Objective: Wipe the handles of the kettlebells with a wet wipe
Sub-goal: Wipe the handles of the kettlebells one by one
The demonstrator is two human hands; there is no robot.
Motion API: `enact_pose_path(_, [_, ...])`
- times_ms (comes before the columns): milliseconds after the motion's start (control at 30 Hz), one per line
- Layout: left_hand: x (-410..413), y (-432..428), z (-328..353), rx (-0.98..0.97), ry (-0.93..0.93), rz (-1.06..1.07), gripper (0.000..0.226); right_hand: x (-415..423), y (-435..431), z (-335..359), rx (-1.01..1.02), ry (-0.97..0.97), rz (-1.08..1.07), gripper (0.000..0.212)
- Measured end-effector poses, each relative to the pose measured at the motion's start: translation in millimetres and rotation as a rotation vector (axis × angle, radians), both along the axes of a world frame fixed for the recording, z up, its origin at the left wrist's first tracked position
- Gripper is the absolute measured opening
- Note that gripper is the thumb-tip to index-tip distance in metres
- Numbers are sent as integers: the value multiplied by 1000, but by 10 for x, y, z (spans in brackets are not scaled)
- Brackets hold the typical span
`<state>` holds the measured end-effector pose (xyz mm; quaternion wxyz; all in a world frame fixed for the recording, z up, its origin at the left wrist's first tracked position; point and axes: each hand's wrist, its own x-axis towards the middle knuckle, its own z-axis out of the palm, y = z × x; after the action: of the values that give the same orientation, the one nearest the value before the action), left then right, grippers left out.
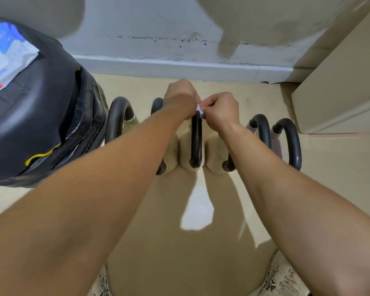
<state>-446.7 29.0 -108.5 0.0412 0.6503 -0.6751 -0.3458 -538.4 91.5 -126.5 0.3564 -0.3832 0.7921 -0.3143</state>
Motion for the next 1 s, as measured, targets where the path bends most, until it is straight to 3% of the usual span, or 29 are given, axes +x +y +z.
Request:
enact_pose_path(133, [-130,-233,-90,55,-131,-82,5,-108,-270,-88,147,35,69,14])
enact_pose_path(233, [-197,-238,-138,117,-198,-110,18,-131,-367,-161,219,32,97,19])
enact_pose_path(267, [-199,-226,-138,138,-179,-93,14,-135,-376,-157,231,29,104,20])
enact_pose_path(433, [-34,-87,-119,283,273,162,15,-128,-206,-138,247,-116,127,21])
enact_pose_path(500, [6,21,-69,368,512,328,22,-46,-93,-70,231,-347,-9,13])
enact_pose_path(567, [3,95,-33,462,698,521,44,32,-16,-30,204,-561,-84,23])
enact_pose_path(633, [-1,135,-35,529,768,613,66,32,29,-111,207,-609,-68,50])
enact_pose_path(733, [31,231,-45,628,815,699,76,82,141,-124,247,-701,-123,76])
enact_pose_path(867, [43,263,-3,646,875,790,80,92,133,-95,208,-773,-199,89])
enact_pose_path(1000, [64,250,77,552,971,787,78,14,98,-98,119,-722,-176,86])
